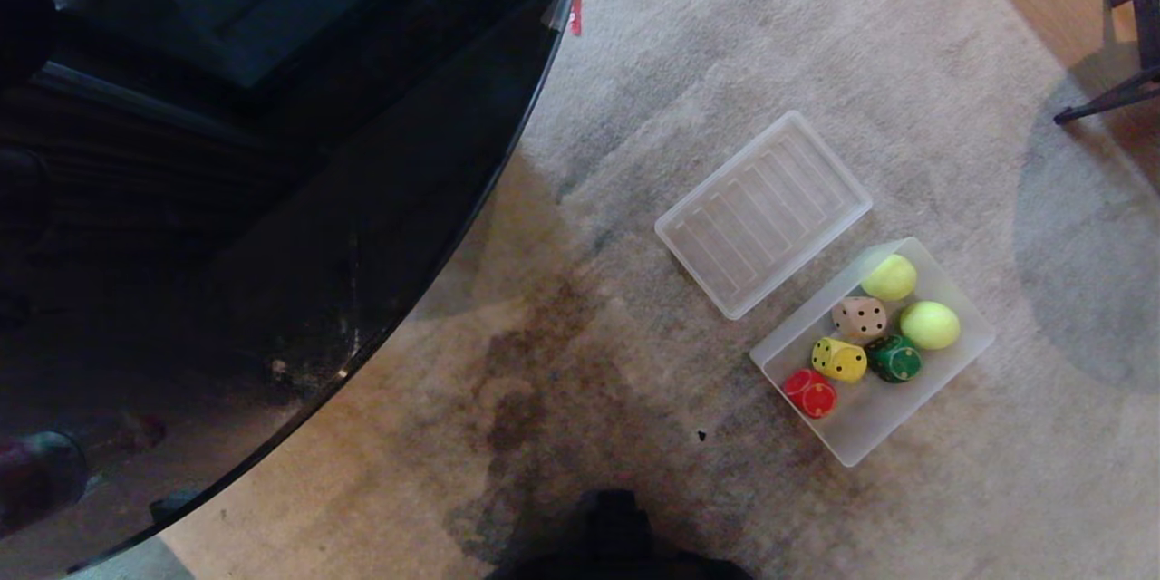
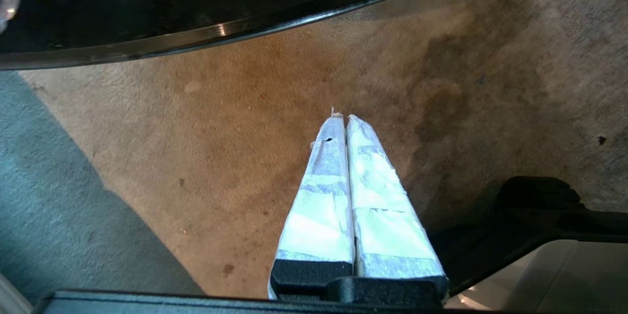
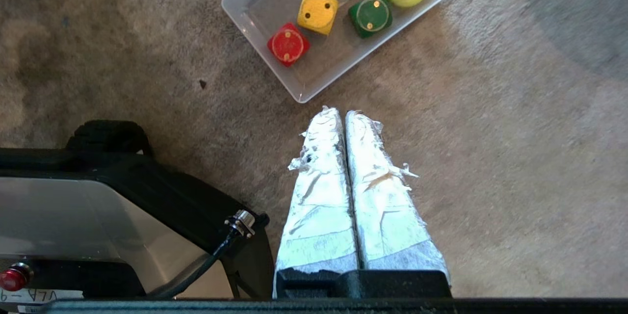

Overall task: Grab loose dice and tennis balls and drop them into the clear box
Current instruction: Close the lid

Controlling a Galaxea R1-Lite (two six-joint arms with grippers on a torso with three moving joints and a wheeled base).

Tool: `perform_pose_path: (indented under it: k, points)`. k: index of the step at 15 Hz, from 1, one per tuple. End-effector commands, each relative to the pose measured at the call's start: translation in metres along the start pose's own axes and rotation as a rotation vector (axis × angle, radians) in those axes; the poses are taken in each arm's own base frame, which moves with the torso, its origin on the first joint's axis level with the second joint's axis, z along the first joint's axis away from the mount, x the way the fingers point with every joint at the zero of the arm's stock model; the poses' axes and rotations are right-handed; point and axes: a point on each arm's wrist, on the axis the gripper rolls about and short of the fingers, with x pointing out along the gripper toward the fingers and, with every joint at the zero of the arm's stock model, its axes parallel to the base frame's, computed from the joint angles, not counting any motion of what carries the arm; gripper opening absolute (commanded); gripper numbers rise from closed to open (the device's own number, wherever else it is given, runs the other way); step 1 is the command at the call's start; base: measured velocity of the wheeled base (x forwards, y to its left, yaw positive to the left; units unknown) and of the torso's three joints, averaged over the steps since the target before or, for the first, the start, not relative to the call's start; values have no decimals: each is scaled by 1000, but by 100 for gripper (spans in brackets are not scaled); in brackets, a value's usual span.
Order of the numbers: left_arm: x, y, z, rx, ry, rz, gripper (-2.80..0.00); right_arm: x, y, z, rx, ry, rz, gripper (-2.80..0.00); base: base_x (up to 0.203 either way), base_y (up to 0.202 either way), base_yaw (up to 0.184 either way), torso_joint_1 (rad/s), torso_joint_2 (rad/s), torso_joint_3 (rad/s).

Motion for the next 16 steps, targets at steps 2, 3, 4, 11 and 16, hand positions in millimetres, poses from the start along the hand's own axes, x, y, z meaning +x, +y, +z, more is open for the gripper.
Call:
perform_pose_path:
  k: [2, 3, 4, 11, 16]
  points:
    - [0, 0, 0, 0, -1, 0, -280, 0, 0, 0, 2, 1, -1, -280, 0, 0, 0, 1, -3, -28]
    - [0, 0, 0, 0, -1, 0, -280, 0, 0, 0, 2, 1, -1, -280, 0, 0, 0, 0, 0, 0]
    - [0, 0, 0, 3, -1, 0, -280, 0, 0, 0, -1, 1, 1, -280, 0, 0, 0, 0, 0, 0]
    - [0, 0, 0, 1, 0, 0, -280, -4, -1, 11, 15, 26, 0, -280, 0, 0, 0, 0, 0, 0]
    - [0, 0, 0, 1, -1, 0, -280, 10, -4, 61, 139, 173, 13, -280, 0, 0, 0, 0, 0, 0]
